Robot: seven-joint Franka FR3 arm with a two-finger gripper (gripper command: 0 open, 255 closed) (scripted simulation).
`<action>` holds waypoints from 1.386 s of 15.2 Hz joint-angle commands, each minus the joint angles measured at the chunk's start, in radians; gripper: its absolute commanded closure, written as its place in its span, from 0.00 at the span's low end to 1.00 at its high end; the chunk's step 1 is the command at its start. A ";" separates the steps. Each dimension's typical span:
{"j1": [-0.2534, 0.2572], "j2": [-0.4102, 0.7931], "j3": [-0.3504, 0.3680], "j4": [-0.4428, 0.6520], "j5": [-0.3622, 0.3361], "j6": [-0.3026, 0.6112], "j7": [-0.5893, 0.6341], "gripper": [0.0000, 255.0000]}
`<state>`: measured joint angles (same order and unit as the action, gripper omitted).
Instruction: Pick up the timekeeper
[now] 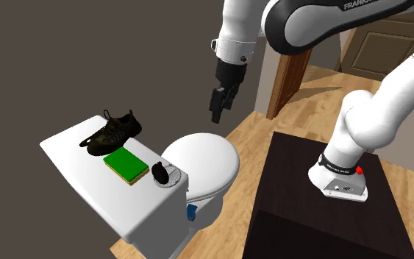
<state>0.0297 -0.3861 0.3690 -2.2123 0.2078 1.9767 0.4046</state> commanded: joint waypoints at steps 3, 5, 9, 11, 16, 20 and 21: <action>-0.008 0.148 0.079 0.099 -0.034 0.054 0.149 0.00; -0.011 0.227 0.113 0.159 -0.066 0.072 0.225 0.00; 0.002 0.397 0.162 0.297 -0.155 0.092 0.381 0.00; 0.020 0.487 0.174 0.376 -0.207 0.092 0.458 0.00; 0.104 0.716 0.166 0.613 -0.332 0.060 0.626 0.00; 0.115 0.744 0.157 0.606 -0.345 0.092 0.640 0.00; 0.115 0.746 0.156 0.596 -0.347 0.104 0.641 0.00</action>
<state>0.1434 0.3557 0.5263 -1.6061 -0.1356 2.0662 1.0418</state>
